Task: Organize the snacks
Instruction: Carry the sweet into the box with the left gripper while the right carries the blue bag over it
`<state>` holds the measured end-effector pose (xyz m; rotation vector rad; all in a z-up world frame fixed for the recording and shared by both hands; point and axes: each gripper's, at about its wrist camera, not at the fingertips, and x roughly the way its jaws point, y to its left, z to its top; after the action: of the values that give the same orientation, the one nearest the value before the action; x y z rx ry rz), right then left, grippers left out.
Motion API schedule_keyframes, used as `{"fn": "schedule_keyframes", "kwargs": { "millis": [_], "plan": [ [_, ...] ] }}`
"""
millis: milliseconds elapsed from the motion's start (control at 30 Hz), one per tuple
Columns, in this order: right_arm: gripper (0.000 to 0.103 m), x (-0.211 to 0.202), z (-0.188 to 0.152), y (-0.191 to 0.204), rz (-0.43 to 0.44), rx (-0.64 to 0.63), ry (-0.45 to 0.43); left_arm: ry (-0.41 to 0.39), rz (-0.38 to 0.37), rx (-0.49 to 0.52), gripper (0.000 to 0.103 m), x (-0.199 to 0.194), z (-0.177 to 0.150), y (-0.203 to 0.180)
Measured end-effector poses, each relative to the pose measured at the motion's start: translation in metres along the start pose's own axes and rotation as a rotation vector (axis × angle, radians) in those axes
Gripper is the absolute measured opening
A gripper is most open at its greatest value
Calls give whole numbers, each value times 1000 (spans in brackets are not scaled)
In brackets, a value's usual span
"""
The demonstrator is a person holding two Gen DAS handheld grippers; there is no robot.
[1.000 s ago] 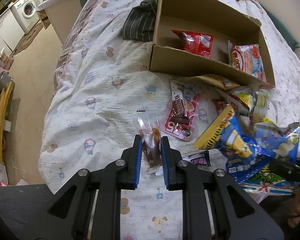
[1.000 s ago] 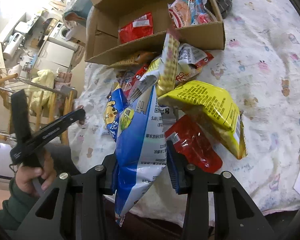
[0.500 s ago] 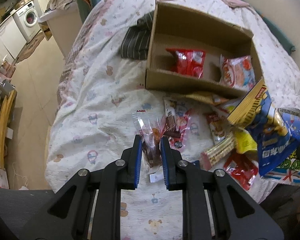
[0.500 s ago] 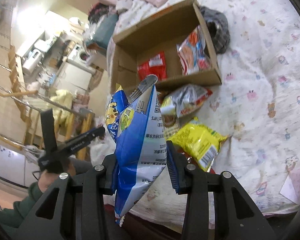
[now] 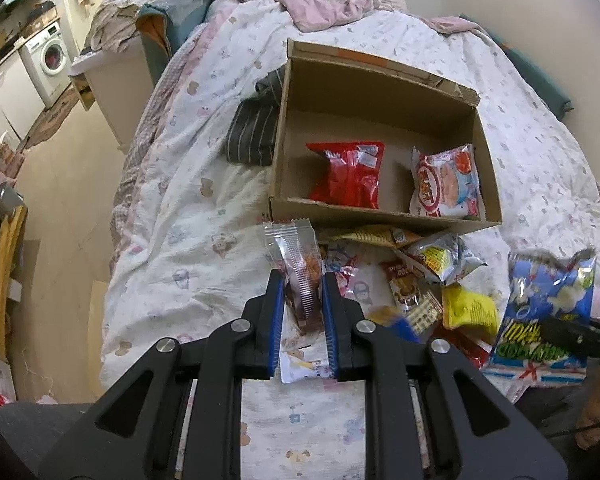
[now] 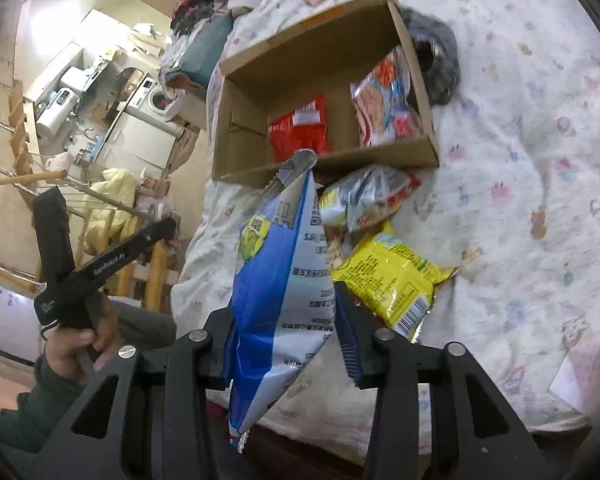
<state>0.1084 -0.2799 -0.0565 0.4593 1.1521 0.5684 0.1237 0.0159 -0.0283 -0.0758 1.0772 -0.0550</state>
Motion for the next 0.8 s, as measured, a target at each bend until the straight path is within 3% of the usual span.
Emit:
{"fn": "schedule_keyframes", "kwargs": {
  "millis": [333, 600, 800],
  "plan": [
    [42, -4, 22, 9, 40, 18, -35, 2, -23, 6, 15, -1, 15, -3],
    [42, 3, 70, 27, 29, -12, -75, -31, -38, 72, 15, -1, 58, -23],
    [42, 17, 113, 15, -7, -7, -102, -27, -50, 91, 15, 13, 87, -30]
  ]
}}
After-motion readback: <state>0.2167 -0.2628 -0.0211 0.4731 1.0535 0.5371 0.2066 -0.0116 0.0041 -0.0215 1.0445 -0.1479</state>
